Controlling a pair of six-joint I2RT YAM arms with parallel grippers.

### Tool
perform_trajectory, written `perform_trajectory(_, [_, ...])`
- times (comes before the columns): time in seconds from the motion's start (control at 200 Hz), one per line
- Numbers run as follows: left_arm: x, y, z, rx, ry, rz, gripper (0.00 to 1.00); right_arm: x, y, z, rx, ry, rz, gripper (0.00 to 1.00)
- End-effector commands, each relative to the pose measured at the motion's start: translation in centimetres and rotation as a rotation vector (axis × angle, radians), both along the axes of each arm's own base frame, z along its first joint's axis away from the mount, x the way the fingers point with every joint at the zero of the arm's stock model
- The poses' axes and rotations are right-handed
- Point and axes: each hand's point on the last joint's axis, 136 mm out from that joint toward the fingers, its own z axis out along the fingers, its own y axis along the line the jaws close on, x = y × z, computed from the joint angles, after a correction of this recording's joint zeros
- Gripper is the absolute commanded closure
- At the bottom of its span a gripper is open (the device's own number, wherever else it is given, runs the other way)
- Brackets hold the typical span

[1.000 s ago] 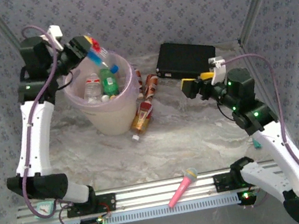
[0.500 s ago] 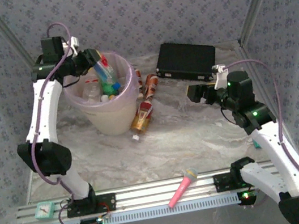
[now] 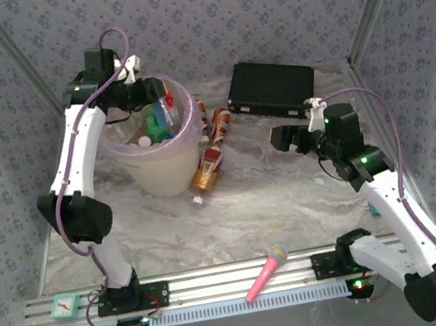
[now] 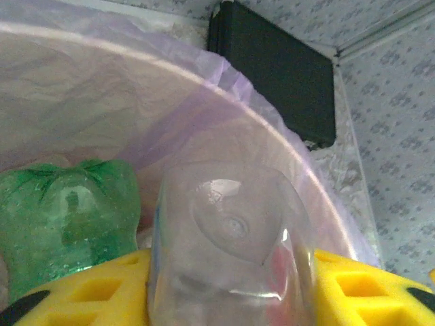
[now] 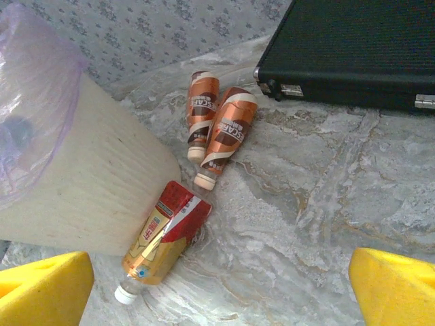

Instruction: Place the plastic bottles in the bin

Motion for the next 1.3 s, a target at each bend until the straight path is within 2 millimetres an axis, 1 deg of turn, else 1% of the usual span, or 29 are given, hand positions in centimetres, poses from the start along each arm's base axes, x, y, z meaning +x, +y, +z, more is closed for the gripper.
perform_trajectory(0.0, [-0.7,1.1,-2.0,0.122,0.046,-0.010,0.43,-0.1,0.2,-0.5,0.017,0.030,0.005,0.01])
perform_trajectory(0.04, [-0.7,1.2,-1.5,0.132,0.030,-0.012,0.39,0.0,0.3,-0.6,0.015,0.032,0.008,0.01])
perform_trajectory(0.115, [-0.7,1.6,0.3,0.146,-0.025,-0.005,0.26,0.1,0.3,-0.8,0.012,0.044,0.007,0.01])
perform_trajectory(0.155, [-0.8,1.9,1.7,0.140,-0.065,0.005,0.18,0.1,0.4,-1.0,0.011,0.049,0.008,0.01])
perform_trajectory(0.245, [-0.9,2.7,4.9,0.118,-0.160,0.040,0.08,0.2,0.5,-1.3,0.012,0.059,0.011,0.01])
perform_trajectory(0.29, [-1.1,3.1,6.5,0.105,-0.205,0.058,0.06,0.3,0.5,-1.4,0.013,0.063,0.013,0.01])
perform_trajectory(0.35, [-1.5,3.8,8.3,0.092,-0.251,0.082,0.06,0.3,0.6,-1.5,0.013,0.064,0.014,0.01])
perform_trajectory(0.43, [-2.2,4.2,9.4,0.088,-0.281,0.101,0.13,0.4,0.6,-1.5,0.012,0.064,0.016,0.01])
perform_trajectory(0.475, [-2.5,4.1,9.4,0.074,-0.279,0.104,0.21,0.4,0.6,-1.6,0.010,0.065,0.017,0.01])
perform_trajectory(0.52, [-2.6,3.6,8.9,0.043,-0.259,0.091,0.29,0.5,0.6,-1.7,0.009,0.067,0.017,0.02])
perform_trajectory(0.56, [-2.7,2.8,8.0,0.016,-0.235,0.071,0.37,0.5,0.7,-1.7,0.012,0.072,0.019,0.01])
perform_trajectory(0.65, [-2.7,1.8,6.1,0.011,-0.192,0.053,0.48,0.4,0.9,-1.8,0.014,0.075,0.024,0.01])
perform_trajectory(0.745, [-2.6,0.9,4.2,0.004,-0.154,0.044,0.53,0.2,0.7,-1.7,0.010,0.073,0.019,0.01])
perform_trajectory(0.77, [-2.5,0.6,4.2,-0.003,-0.156,0.039,0.54,0.2,0.7,-1.6,0.008,0.070,0.017,0.01])
perform_trajectory(0.785, [-2.6,0.5,3.0,0.000,-0.128,0.035,0.54,0.2,0.6,-1.6,0.008,0.070,0.014,0.01])
perform_trajectory(0.849, [-2.5,-0.3,1.6,-0.014,-0.098,0.025,0.55,0.1,0.6,-1.5,0.009,0.068,0.014,0.01])
perform_trajectory(0.974, [-2.7,-2.4,0.0,-0.024,-0.064,-0.021,0.55,0.1,0.7,-1.7,0.015,0.074,0.014,0.01])
perform_trajectory(1.049, [-2.7,-3.1,-0.6,-0.021,-0.046,-0.037,0.56,0.1,0.8,-1.7,0.019,0.075,0.014,0.01])
perform_trajectory(1.114, [-2.7,-3.2,-0.5,-0.027,-0.044,-0.039,0.57,0.1,0.8,-1.7,0.021,0.076,0.014,0.01])
perform_trajectory(1.169, [-2.7,-3.0,0.5,-0.021,-0.065,-0.037,0.57,0.0,0.8,-1.5,0.020,0.071,0.014,0.01])
perform_trajectory(1.279, [-3.3,-2.0,3.9,-0.008,-0.158,-0.013,0.55,-0.1,0.7,-1.5,0.016,0.069,0.013,0.01])
perform_trajectory(1.294, [-3.4,-1.7,5.4,-0.012,-0.195,-0.006,0.54,-0.1,0.7,-1.5,0.015,0.068,0.012,0.01])
